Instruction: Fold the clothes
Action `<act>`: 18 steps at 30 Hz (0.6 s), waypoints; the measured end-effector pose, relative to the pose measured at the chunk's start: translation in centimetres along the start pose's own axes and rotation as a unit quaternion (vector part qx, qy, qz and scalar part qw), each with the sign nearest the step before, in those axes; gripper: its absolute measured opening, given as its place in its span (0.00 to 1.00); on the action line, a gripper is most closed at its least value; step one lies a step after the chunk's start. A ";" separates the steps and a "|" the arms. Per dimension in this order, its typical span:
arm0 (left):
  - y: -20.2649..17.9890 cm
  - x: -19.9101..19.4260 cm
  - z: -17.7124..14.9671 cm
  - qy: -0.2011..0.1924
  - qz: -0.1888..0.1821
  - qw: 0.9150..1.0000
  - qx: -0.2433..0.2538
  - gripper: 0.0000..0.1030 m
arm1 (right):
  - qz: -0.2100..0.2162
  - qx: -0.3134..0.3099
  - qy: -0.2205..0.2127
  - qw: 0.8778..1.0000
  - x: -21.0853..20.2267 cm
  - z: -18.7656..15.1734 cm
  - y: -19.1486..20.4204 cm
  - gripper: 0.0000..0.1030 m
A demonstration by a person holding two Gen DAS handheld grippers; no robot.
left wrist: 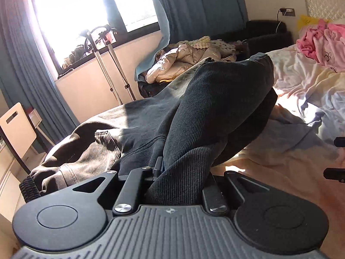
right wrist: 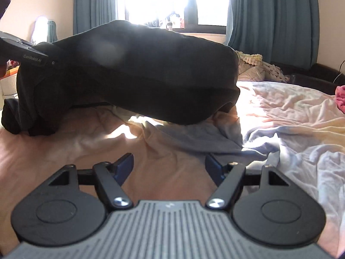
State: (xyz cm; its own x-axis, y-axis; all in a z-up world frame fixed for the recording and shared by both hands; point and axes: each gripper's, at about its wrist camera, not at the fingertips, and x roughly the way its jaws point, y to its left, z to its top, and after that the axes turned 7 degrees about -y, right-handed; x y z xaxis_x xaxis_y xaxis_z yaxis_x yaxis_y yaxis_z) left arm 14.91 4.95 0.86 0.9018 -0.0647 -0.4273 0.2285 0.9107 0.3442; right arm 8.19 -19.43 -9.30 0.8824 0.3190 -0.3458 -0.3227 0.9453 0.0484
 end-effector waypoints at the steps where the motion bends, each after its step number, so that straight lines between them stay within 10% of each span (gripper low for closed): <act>1: -0.2 0.2 -0.5 0.005 0.004 1.000 -0.007 0.15 | 0.000 0.001 0.002 1.000 0.0 -0.1 0.0 0.72; 7: -2.3 0.8 -2.3 0.028 0.028 0.998 -0.046 0.25 | -0.006 0.018 -0.001 1.000 -0.4 -0.2 -0.6 0.72; 18: -6.0 -2.0 -2.8 0.012 0.023 0.991 -0.130 0.76 | -0.010 0.050 -0.025 0.998 -0.7 0.5 -1.9 0.72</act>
State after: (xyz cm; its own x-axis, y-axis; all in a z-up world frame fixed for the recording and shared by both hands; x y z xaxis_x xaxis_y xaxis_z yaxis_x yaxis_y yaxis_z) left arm 10.68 0.77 -2.71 0.8996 -0.0132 -0.4365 0.0819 0.9869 0.1389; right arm 8.30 -21.44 -8.70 0.9053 0.3011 -0.2997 -0.2718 0.9527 0.1362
